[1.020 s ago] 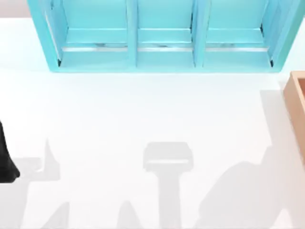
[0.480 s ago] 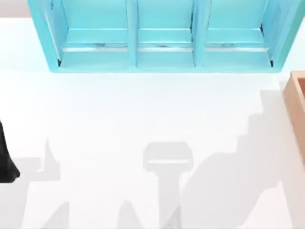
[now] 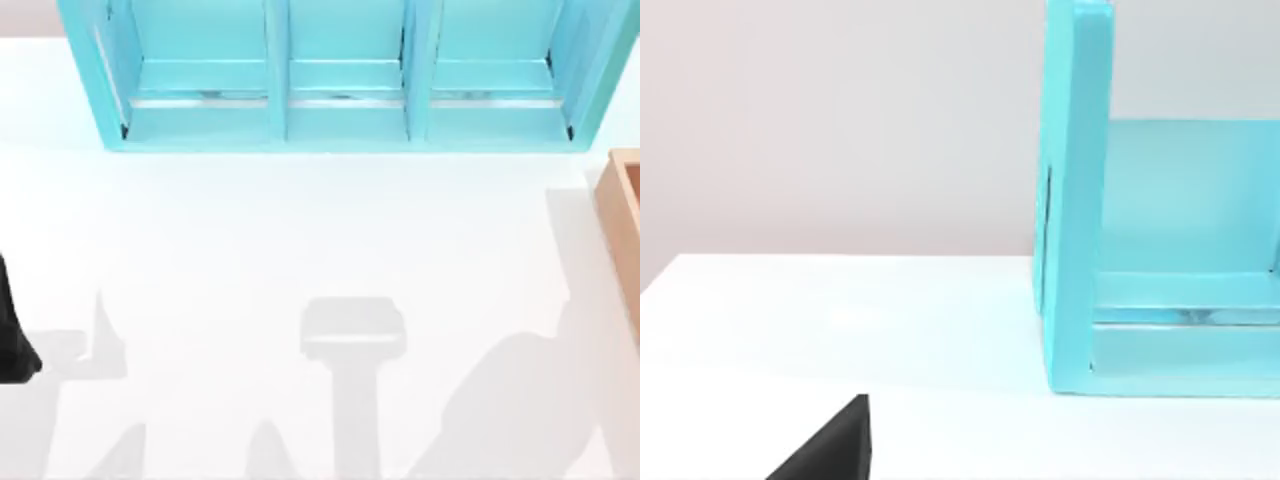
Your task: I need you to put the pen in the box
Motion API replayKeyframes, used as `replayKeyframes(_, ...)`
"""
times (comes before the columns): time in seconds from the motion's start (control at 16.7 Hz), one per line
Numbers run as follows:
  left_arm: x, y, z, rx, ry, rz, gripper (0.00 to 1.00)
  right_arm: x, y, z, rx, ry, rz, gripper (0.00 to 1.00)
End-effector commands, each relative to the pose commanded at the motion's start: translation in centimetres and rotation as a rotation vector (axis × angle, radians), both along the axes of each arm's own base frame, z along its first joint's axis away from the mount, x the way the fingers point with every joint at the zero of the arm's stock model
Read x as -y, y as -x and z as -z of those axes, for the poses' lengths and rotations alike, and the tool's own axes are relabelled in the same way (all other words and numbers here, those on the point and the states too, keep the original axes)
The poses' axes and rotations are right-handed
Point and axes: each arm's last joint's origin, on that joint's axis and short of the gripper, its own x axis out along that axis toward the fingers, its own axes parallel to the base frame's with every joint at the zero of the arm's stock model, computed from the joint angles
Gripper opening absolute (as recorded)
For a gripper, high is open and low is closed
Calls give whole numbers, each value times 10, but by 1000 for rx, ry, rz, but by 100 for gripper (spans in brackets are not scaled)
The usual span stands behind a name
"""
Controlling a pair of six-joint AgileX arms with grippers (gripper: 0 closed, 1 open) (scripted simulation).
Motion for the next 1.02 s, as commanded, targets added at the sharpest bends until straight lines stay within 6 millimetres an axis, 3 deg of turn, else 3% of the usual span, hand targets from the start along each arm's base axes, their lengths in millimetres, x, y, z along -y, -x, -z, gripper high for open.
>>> replayKeyframes(0.12,0,0,0,0,0,0,100,0,0,0,0,0,0,0)
replayKeyframes(0.9,0,0,0,0,0,0,100,0,0,0,0,0,0,98)
replayKeyframes(1.02,0,0,0,0,0,0,100,0,0,0,0,0,0,100)
